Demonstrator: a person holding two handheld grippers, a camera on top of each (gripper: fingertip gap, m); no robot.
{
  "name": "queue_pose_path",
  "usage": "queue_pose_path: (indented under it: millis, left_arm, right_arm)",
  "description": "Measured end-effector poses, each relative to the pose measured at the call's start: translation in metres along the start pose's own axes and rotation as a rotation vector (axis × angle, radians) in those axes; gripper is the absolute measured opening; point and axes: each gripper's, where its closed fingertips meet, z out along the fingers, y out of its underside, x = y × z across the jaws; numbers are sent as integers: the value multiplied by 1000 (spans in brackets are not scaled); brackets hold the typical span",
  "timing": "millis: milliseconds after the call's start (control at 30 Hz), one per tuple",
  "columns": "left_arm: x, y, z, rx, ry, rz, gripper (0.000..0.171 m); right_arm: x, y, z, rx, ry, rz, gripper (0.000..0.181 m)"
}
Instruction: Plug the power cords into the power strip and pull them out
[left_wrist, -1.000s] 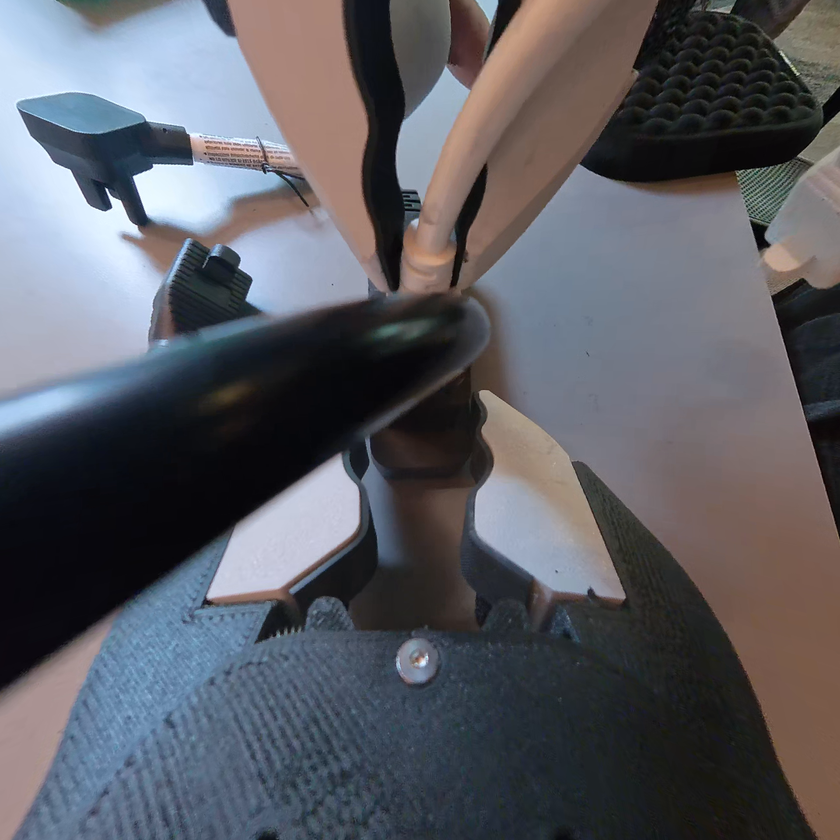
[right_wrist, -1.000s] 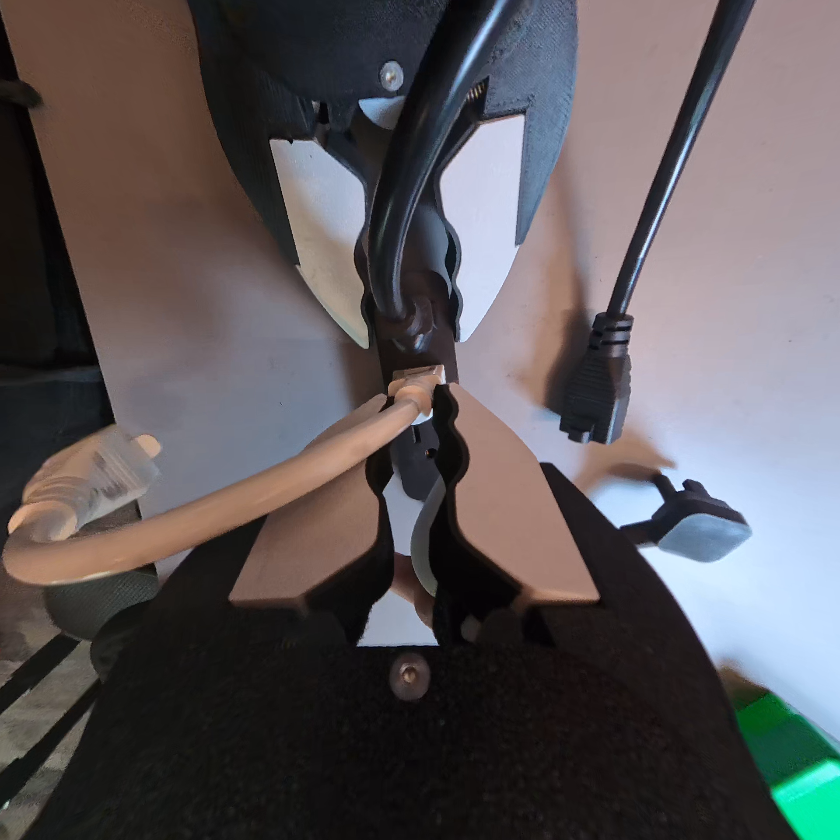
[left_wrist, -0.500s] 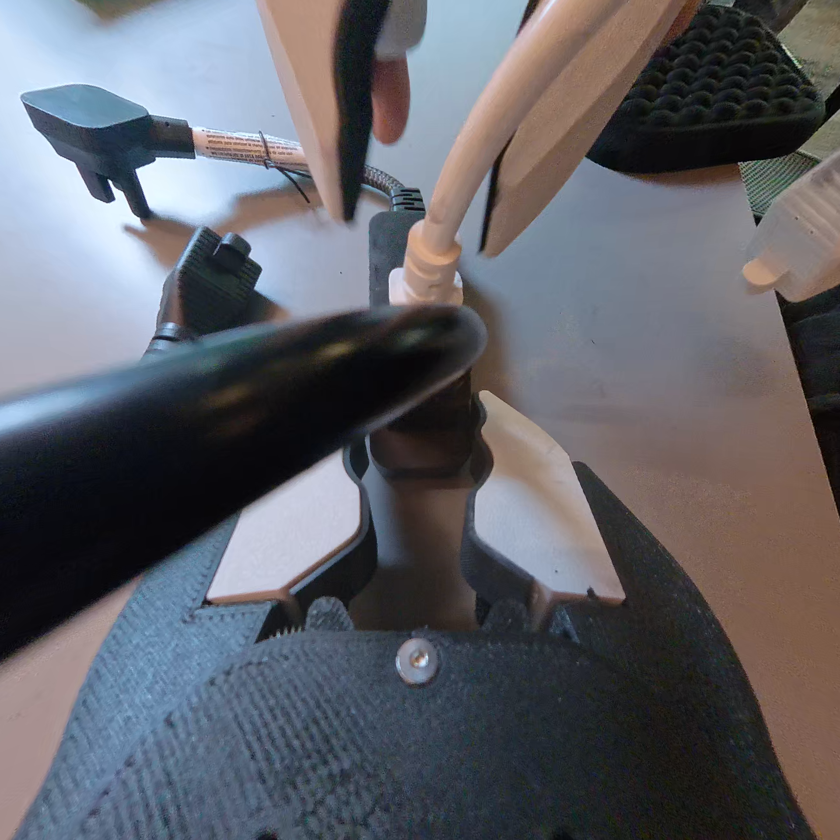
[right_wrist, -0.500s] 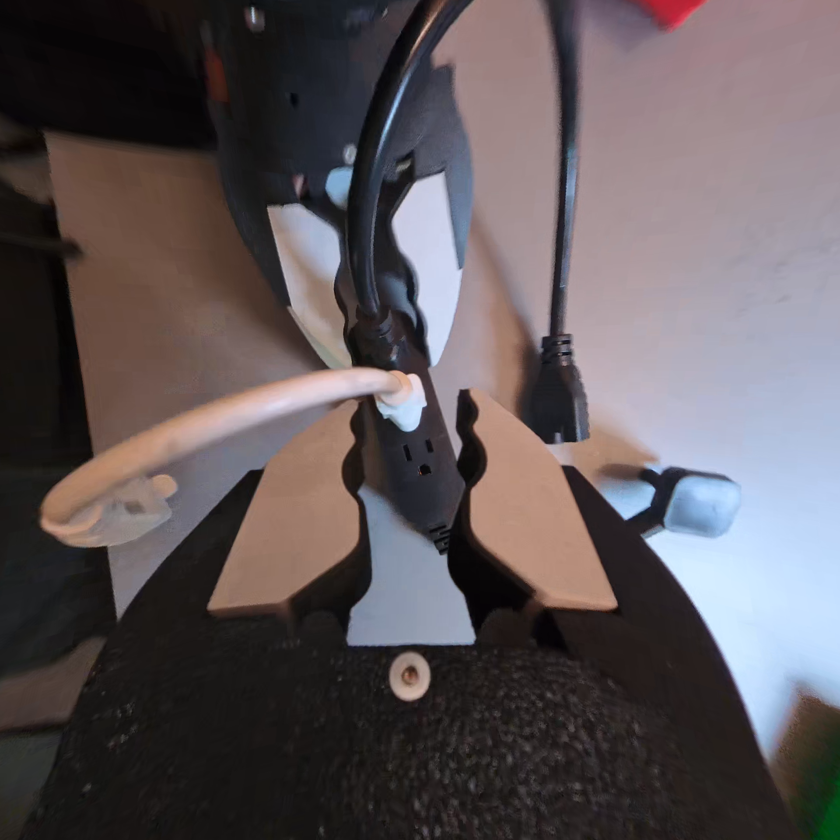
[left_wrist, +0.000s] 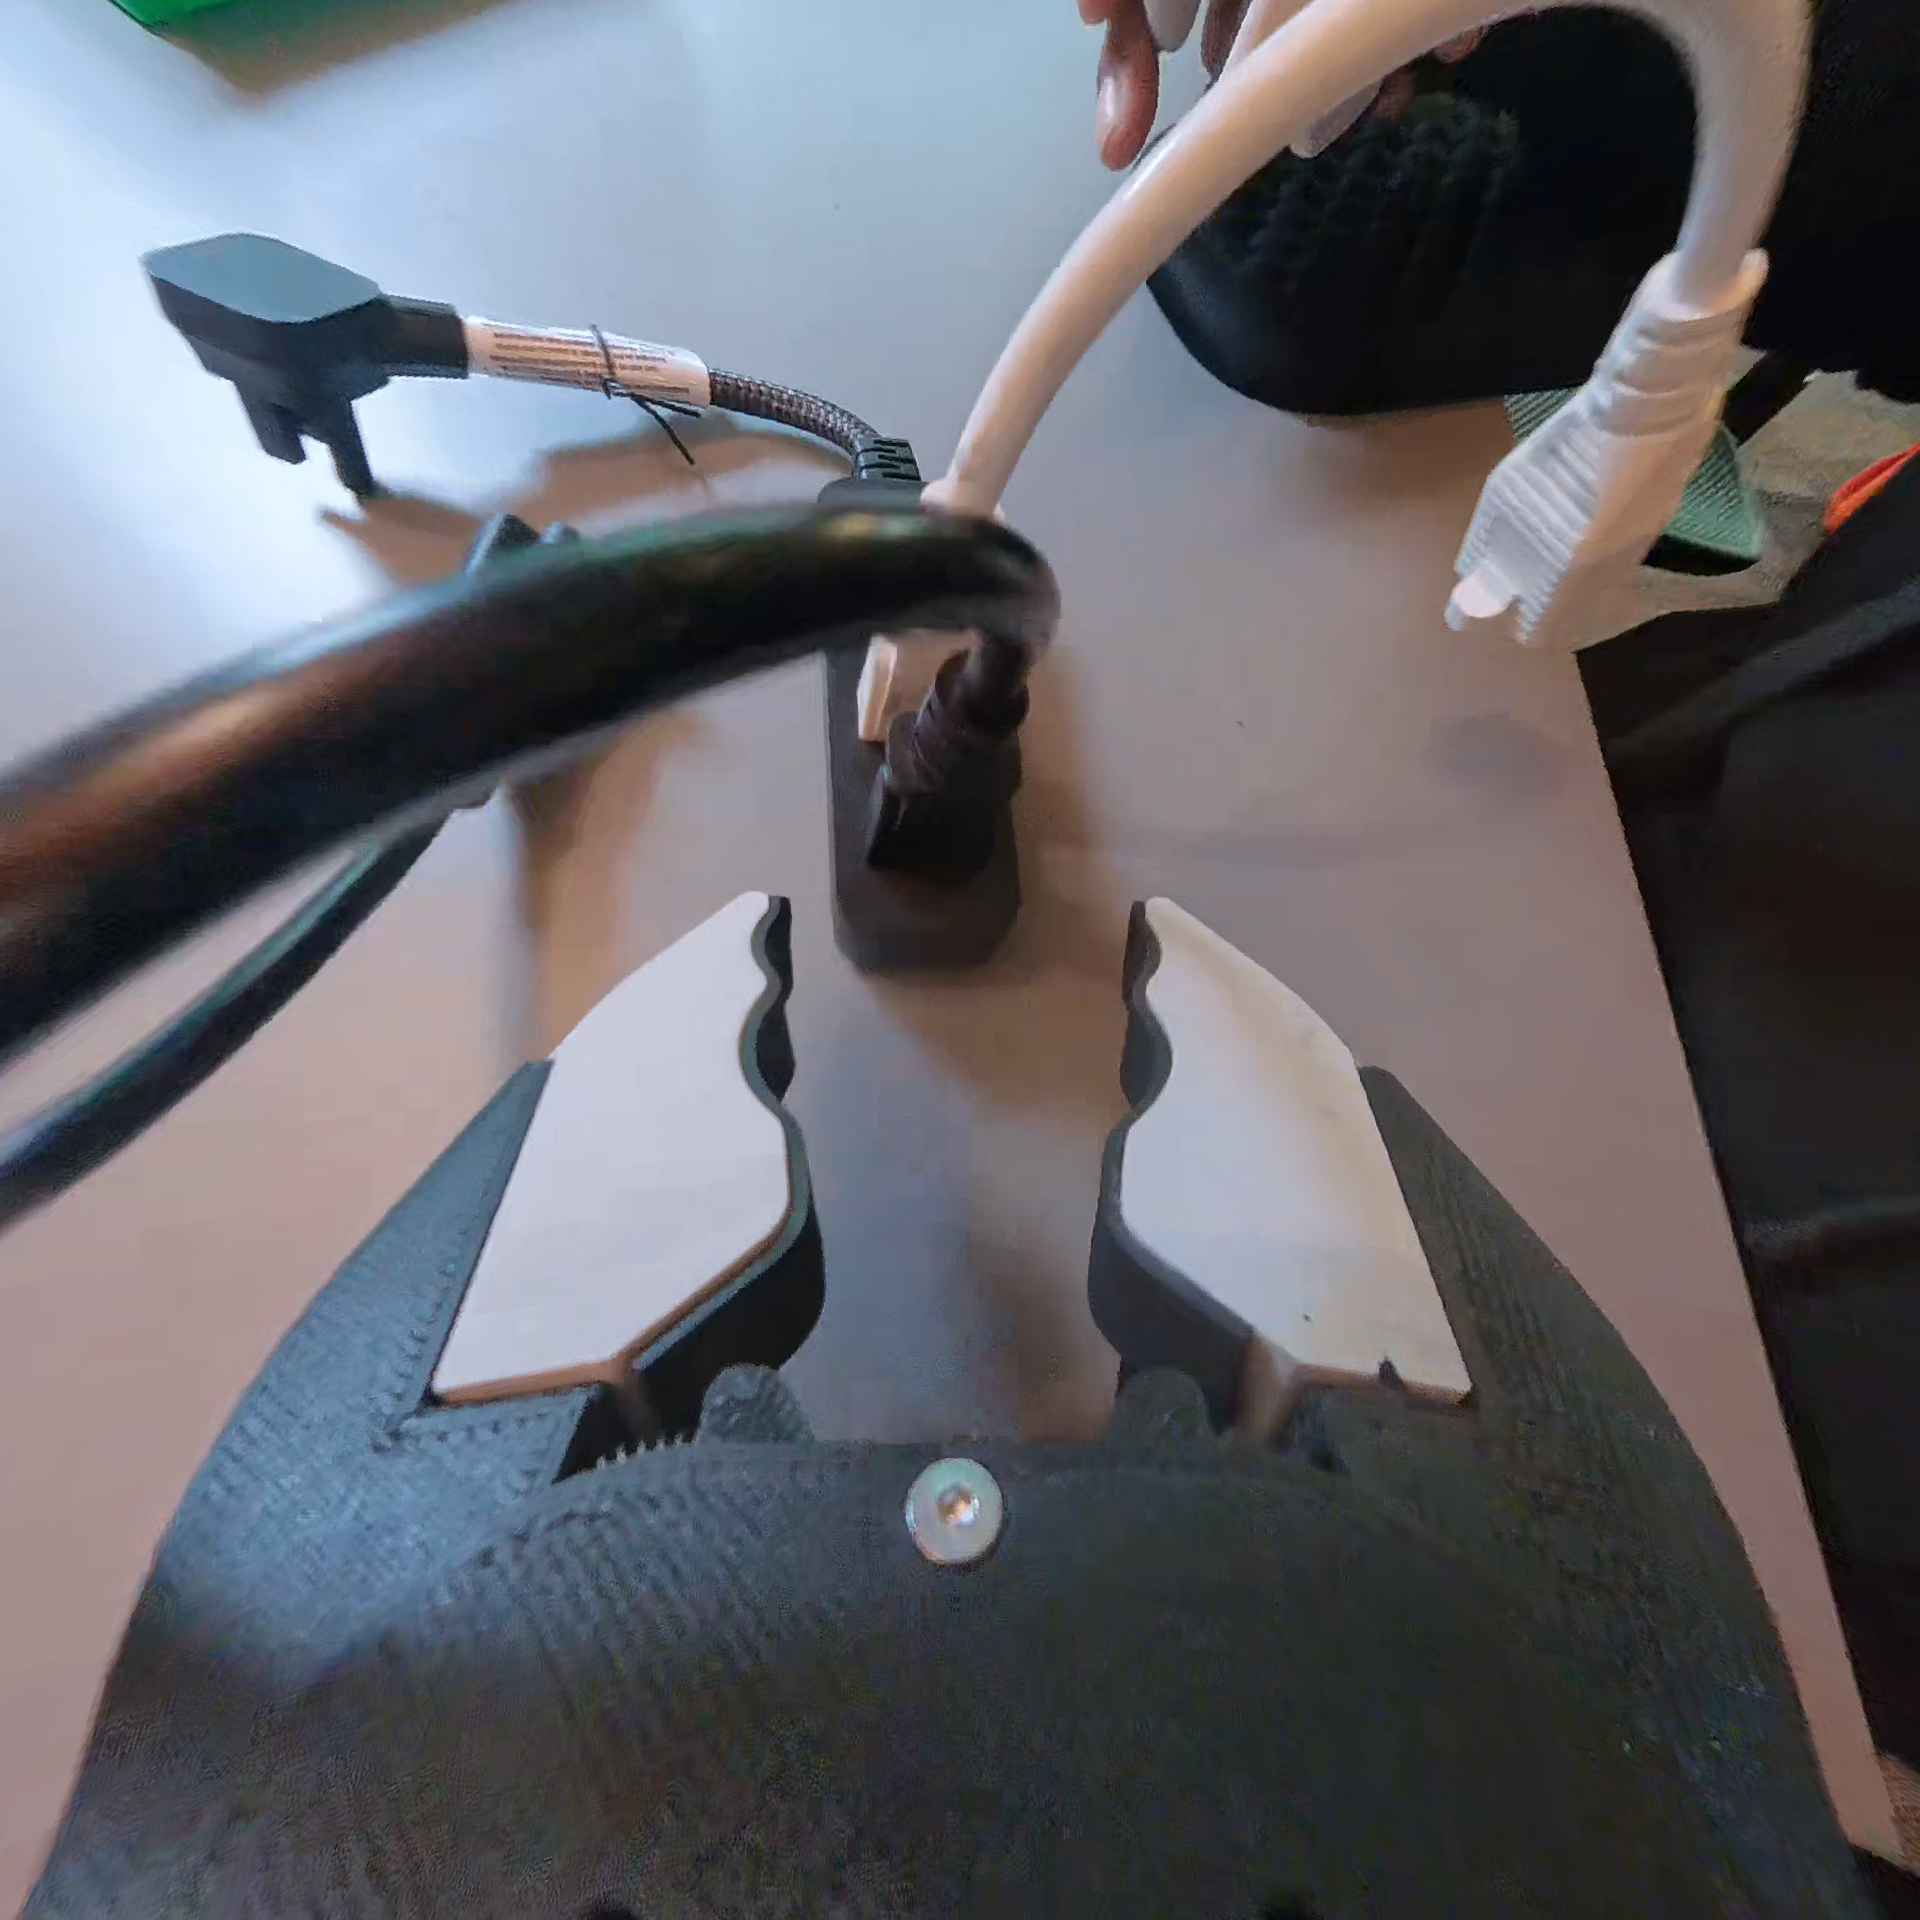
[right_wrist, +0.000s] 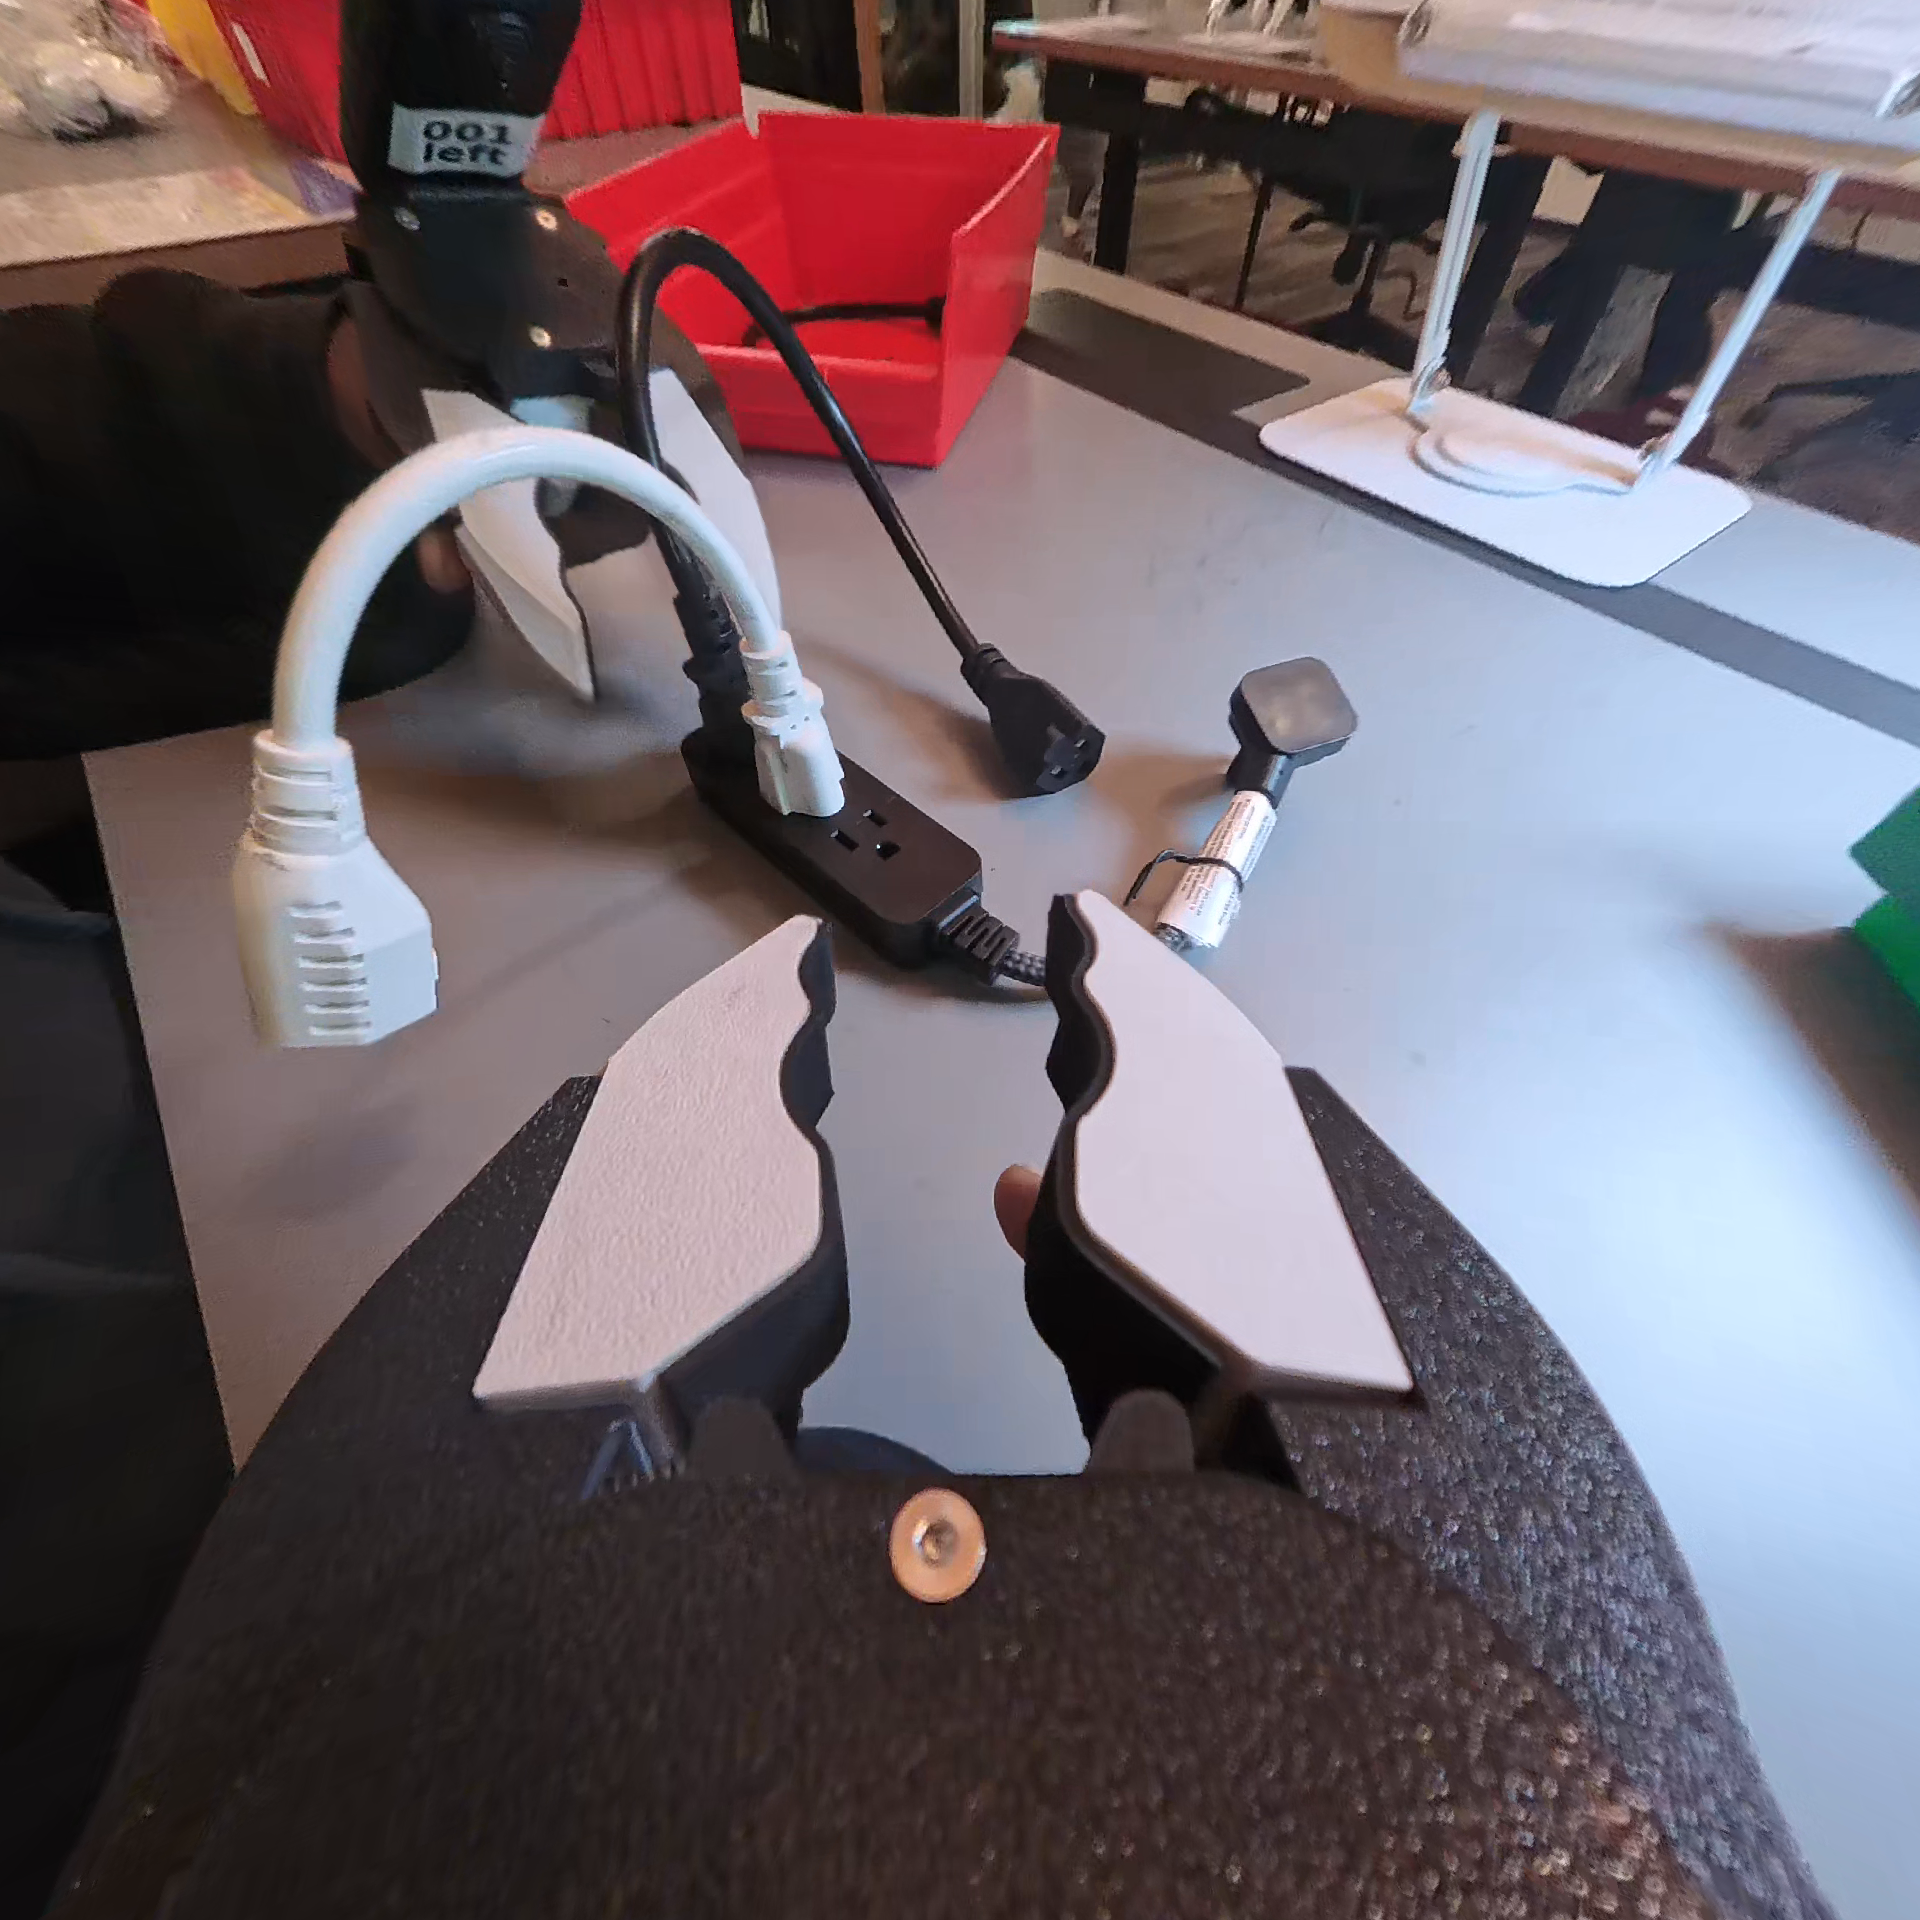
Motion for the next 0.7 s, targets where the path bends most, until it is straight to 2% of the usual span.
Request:
queue_pose_path:
  millis: [167,267,333,400,500,567,700]
  left_arm:
    - [-23,14,-58,27,-149,-75,53]
    - [-55,19,-112,46,-334,-133,47]
    - [-86,23,-151,14,-488,-163,43]
    - [-120,32,-185,-75,-618,-182,41]
    - [-169,54,-216,-292,-730,-187,40]
    - [-196,72,-224,-445,-738,-193,42]
    - [-232,104,-215,-627,-674,-237,43]
  right_arm:
    - [2,-7,-8,106,-19,27,44]
    - [-1,-13,-9,146,-52,40,43]
    - [-4,-18,-10,161,-64,25,41]
    - [-6,-21,-11,175,-66,7,40]
    - [-9,-22,-12,181,-63,-15,37]
    - [-10,-21,-14,180,-58,-24,37]
    - [-6,-23,-20,197,-33,-26,33]
